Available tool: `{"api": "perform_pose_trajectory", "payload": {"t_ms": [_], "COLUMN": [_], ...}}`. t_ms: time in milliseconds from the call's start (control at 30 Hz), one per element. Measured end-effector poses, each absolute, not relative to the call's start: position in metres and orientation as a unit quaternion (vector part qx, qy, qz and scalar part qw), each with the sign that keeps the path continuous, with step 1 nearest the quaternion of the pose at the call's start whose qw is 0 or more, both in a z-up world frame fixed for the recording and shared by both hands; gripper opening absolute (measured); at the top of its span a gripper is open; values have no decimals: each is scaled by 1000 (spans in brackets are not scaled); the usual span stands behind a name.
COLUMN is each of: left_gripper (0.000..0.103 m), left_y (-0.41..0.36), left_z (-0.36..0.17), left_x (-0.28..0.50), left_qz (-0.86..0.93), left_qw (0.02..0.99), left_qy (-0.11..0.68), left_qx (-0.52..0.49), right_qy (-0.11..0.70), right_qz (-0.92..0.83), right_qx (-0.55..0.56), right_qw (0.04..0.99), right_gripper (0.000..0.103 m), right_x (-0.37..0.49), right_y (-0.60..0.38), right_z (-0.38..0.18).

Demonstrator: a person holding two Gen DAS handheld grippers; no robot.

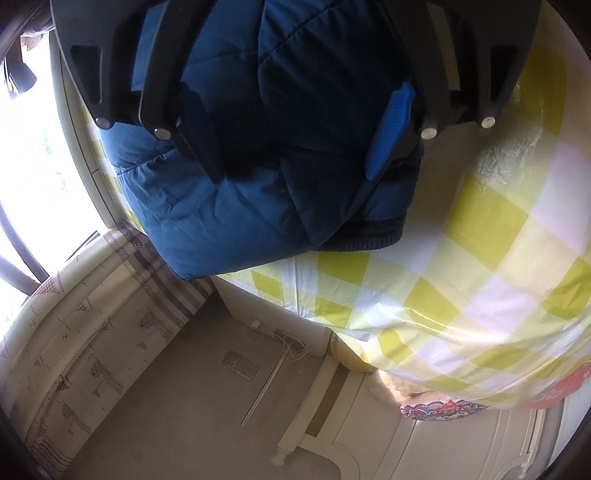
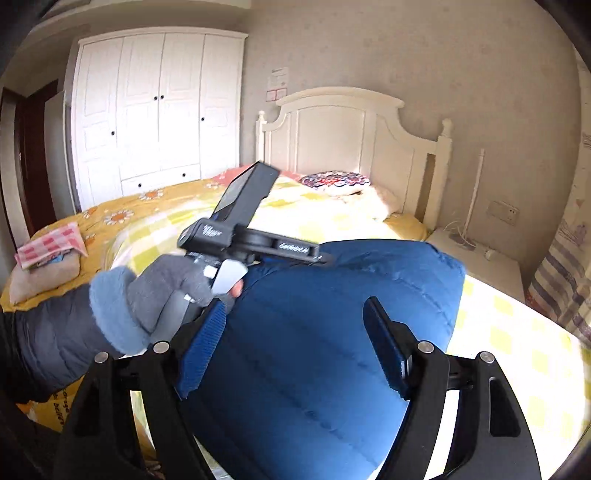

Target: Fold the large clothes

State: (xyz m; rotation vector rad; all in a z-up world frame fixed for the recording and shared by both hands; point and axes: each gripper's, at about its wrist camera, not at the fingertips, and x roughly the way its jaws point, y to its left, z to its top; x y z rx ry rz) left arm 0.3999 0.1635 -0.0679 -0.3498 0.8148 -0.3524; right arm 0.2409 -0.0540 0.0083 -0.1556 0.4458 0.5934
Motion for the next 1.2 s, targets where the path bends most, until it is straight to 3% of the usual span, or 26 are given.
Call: {"api": "perform_pose_trajectory", "payload": {"t_ms": [167,267,333,467,700,833,900,967,1200], "left_gripper": [78,80,82,83,83,84,84,86,95], "left_y": [159,156,152,153,155,155,156,158,166], "left_z": [-64,-63,-62,-62,-64,-64,-64,-65,-76], "left_x": [399,398,396,397,397,397,397,398,407], "left_qz": [-160,-153,-144,-140,-141,-142,-140,-124,-138], "left_qw": [893,898,903,903,903,903,903,905,893], "left_qy": [390,388,384,387,385,385,385,386,403], "left_qx": [-157,-143,-128,-125,-129,-130,-130,-124,-143], "right_qy": [230,264,235,274,203,258,365,417,379], "right_qz": [303,289,274,313,247,227,246,270,246], "right_qx": [-70,-173,-190,-149,-151,-146,-151,-127,-110], "right_qw": [922,904,913,897,935,928,885,858,885], "right_gripper": [64,65,65,64,64,63,63,63,63], "right_x": [241,225,216,243,340,434,483,504,508], "right_y": [-52,-16,-10,-30,-61,-56,-48,-46,-48], "right_z": [-4,-51,-60,-30,43,29,-14,-59,-25]}}
